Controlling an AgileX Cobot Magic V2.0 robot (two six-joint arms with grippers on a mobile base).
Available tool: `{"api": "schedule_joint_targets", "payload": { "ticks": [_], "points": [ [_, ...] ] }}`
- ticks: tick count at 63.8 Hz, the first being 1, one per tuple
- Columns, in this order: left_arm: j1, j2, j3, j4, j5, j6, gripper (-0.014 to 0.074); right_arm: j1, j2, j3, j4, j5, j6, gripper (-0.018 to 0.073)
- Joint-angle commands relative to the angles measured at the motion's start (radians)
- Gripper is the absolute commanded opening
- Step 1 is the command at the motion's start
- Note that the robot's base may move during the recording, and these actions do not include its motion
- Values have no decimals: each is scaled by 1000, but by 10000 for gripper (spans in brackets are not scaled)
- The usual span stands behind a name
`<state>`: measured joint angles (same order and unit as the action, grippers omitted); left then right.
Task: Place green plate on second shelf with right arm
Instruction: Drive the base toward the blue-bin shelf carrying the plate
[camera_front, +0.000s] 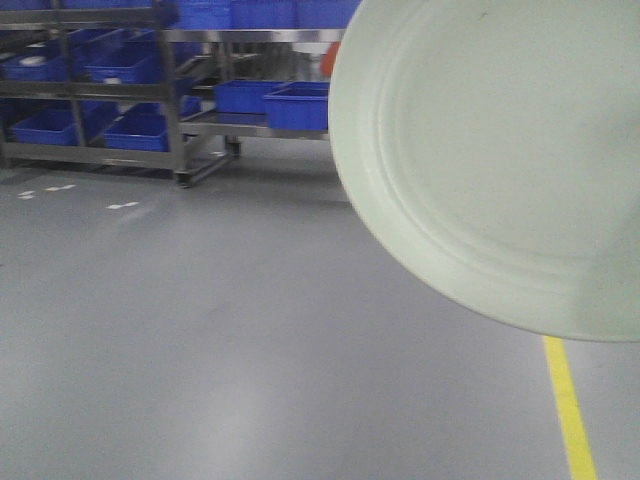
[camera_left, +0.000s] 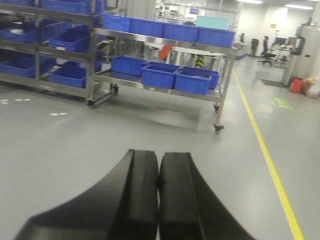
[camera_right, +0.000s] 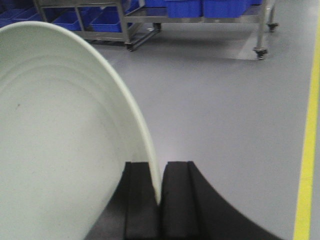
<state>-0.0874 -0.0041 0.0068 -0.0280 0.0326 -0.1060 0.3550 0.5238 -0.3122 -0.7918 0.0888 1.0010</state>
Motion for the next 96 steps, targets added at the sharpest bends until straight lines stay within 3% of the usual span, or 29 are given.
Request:
{"api": "schedule_joint_targets", "payload": {
  "ticks": [1, 96],
  "points": [
    [-6, -16, 41, -8, -89, -3, 130, -6, 1, -37, -17, -75, 7, 52],
    [-6, -16, 41, -8, -89, -3, 130, -6, 1, -36, -17, -74, 7, 52]
  ]
}}
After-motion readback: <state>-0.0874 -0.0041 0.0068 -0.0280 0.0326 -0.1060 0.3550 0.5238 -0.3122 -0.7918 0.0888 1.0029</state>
